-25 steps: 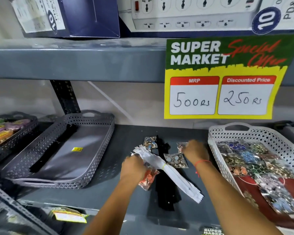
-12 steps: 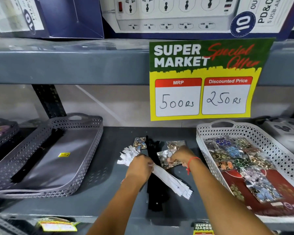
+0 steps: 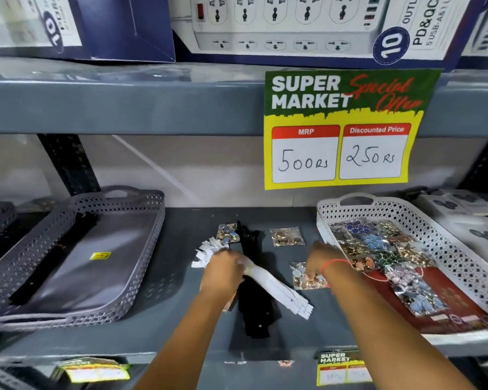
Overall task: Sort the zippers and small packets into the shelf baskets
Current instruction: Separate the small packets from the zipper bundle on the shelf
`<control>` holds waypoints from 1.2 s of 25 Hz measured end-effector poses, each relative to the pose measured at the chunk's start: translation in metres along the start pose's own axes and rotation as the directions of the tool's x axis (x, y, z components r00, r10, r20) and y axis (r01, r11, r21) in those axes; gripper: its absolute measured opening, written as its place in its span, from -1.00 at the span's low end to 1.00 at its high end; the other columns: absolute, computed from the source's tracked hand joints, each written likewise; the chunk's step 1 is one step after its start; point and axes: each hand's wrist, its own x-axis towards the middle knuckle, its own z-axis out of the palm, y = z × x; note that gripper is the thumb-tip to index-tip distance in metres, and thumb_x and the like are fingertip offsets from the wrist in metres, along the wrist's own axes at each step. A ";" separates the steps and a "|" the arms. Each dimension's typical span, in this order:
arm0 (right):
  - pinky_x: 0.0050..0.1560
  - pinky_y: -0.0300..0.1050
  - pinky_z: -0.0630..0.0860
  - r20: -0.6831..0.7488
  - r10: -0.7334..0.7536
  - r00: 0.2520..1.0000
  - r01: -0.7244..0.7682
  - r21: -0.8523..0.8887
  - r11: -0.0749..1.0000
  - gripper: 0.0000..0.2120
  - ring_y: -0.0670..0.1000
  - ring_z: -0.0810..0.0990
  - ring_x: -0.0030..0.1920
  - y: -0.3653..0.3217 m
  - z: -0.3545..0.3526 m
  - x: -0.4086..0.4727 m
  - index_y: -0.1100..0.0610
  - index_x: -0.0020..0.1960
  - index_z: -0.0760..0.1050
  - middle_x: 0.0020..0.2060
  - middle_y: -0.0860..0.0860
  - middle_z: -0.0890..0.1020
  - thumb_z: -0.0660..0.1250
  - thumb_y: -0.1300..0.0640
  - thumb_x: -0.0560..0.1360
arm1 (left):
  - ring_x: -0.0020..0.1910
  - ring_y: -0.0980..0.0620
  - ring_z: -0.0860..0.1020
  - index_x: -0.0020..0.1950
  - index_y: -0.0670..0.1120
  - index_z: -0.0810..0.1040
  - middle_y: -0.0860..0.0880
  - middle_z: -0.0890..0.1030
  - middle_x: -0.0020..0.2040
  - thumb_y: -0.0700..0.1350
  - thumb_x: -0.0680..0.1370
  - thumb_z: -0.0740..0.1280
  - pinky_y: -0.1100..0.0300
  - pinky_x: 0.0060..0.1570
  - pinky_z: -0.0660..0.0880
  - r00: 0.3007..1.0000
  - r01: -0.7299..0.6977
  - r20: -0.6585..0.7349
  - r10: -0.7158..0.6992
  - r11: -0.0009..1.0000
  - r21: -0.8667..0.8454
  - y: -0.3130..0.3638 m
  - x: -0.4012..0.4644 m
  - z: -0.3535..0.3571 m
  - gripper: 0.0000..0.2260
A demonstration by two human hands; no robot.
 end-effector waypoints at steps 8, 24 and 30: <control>0.32 0.12 0.42 -0.046 0.029 0.999 -0.036 -0.170 0.985 -0.18 0.24 0.32 0.45 -0.021 -0.005 -0.015 0.16 0.57 -0.23 0.56 0.16 0.12 0.25 0.26 0.53 | 0.26 -0.21 0.49 0.26 -0.19 0.38 -0.21 0.53 0.26 -0.14 0.39 0.36 -0.04 0.26 0.48 0.873 0.418 0.227 -0.432 0.902 0.109 -0.037 -0.022 -0.024 -0.54; -0.41 -0.27 0.45 -0.046 -0.440 0.897 0.328 0.738 0.591 -0.81 -0.11 0.50 -0.40 -0.015 -0.022 -0.062 0.09 -0.22 0.46 -0.39 -0.01 0.51 0.37 0.32 0.47 | -0.38 0.12 0.49 -0.22 -0.10 0.54 -0.04 0.55 -0.31 -0.34 0.44 0.40 0.40 -0.45 0.41 0.903 0.225 0.430 0.010 0.841 -0.492 0.035 -0.015 -0.047 -0.85; -0.16 -0.10 0.49 -0.220 -0.124 0.968 0.213 0.446 0.869 -0.92 0.15 0.61 -0.06 0.052 -0.005 -0.074 0.21 -0.16 0.52 -0.08 0.21 0.65 0.28 0.35 0.43 | 0.39 -0.07 0.42 0.44 -0.02 0.39 -0.05 0.44 0.44 -0.26 0.51 0.29 0.12 0.36 0.38 0.837 -0.316 0.499 0.225 0.943 0.104 0.046 -0.016 0.005 -0.50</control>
